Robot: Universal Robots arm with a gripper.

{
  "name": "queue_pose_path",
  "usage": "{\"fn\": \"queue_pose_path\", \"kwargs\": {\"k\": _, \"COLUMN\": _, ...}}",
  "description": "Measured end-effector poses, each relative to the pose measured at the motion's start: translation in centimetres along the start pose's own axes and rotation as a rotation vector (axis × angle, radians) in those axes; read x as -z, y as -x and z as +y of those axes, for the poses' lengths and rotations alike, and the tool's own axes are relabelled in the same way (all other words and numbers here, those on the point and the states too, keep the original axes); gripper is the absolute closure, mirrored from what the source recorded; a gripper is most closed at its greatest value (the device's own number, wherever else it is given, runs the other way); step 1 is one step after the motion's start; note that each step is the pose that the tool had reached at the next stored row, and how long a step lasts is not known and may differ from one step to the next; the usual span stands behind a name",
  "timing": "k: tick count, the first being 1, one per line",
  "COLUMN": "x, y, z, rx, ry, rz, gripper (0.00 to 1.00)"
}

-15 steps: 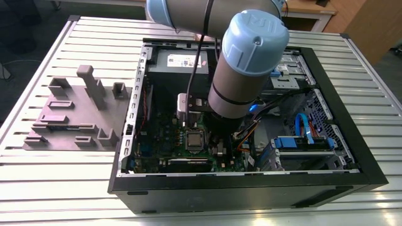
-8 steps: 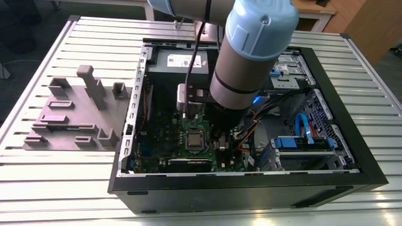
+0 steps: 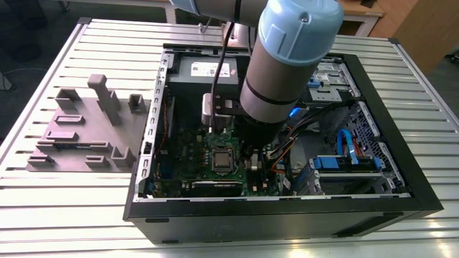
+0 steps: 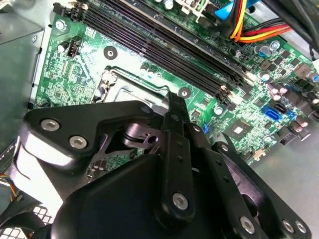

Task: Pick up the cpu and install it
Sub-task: 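Install the first cpu locking lever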

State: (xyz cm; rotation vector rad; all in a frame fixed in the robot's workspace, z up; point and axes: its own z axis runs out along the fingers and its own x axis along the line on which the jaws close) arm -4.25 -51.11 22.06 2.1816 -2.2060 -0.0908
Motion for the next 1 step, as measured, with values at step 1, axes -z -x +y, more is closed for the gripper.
{"fn": "queue_pose_path", "kwargs": {"k": 1, "x": 0.00, "y": 0.00, "z": 0.00, "rx": 0.000, "ry": 0.0000, "rz": 0.0000, "gripper": 0.89}}
